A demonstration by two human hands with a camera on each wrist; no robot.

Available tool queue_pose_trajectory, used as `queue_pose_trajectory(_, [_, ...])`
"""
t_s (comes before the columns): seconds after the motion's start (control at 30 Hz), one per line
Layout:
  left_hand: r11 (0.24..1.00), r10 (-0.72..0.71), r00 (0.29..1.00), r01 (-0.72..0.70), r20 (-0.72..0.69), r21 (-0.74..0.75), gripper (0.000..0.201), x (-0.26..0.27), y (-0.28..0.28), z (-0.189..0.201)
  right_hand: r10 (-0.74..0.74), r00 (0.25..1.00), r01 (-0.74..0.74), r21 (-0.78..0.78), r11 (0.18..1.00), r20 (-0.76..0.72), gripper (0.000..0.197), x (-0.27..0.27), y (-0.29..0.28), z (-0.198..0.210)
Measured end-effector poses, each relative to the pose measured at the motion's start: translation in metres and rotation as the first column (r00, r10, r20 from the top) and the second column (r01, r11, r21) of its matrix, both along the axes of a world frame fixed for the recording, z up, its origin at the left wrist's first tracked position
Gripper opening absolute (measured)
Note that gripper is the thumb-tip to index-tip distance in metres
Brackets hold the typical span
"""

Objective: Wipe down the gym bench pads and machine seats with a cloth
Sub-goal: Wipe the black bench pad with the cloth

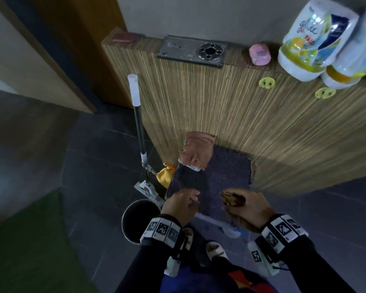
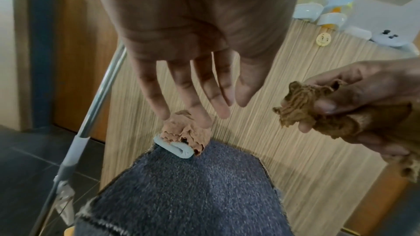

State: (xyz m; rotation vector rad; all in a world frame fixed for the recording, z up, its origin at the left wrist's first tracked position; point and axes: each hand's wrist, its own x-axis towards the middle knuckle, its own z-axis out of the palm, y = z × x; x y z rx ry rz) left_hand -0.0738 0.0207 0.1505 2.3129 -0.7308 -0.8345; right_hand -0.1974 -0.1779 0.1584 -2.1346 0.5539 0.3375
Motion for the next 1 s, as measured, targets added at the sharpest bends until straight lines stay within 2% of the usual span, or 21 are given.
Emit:
queue_pose_trajectory(0.27, [0.974, 0.202, 0.978, -0.207, 0.055, 0.092, 0.032, -0.054, 0.021, 0.007, 0.244, 0.965, -0.245, 0.002, 0.97, 0.098, 0.045, 0.007, -0.006, -0.001])
queue_pose_trajectory(0.47, [0.873, 0.472, 0.878, -0.479, 0.085, 0.092, 0.031, -0.101, 0.07, 0.008, 0.5, 0.856, -0.504, -0.005, 0.864, 0.132, 0.043, 0.022, 0.029, 0.006])
queue_pose_trajectory(0.57, [0.77, 0.615, 0.778, -0.627, 0.128, 0.118, 0.031, -0.128, 0.102, 0.009, 0.606, 0.776, -0.61, -0.036, 0.791, 0.174, 0.042, 0.03, 0.064, 0.007])
queue_pose_trajectory(0.67, [0.667, 0.728, 0.677, -0.736, 0.109, 0.115, 0.029, -0.16, 0.136, 0.015, 0.722, 0.671, -0.721, -0.078, 0.688, 0.167, 0.042, 0.034, 0.105, 0.008])
queue_pose_trajectory(0.83, [0.441, 0.889, 0.447, -0.894, 0.102, 0.075, 0.029, -0.23, 0.187, 0.027, 0.891, 0.428, -0.893, -0.081, 0.443, 0.153, 0.042, 0.027, 0.184, 0.017])
queue_pose_trajectory(1.0, [0.216, 0.971, 0.22, -0.975, 0.092, 0.048, 0.028, -0.321, 0.227, 0.035, 0.966, 0.194, -0.979, -0.034, 0.203, 0.169, 0.04, -0.018, 0.269, 0.023])
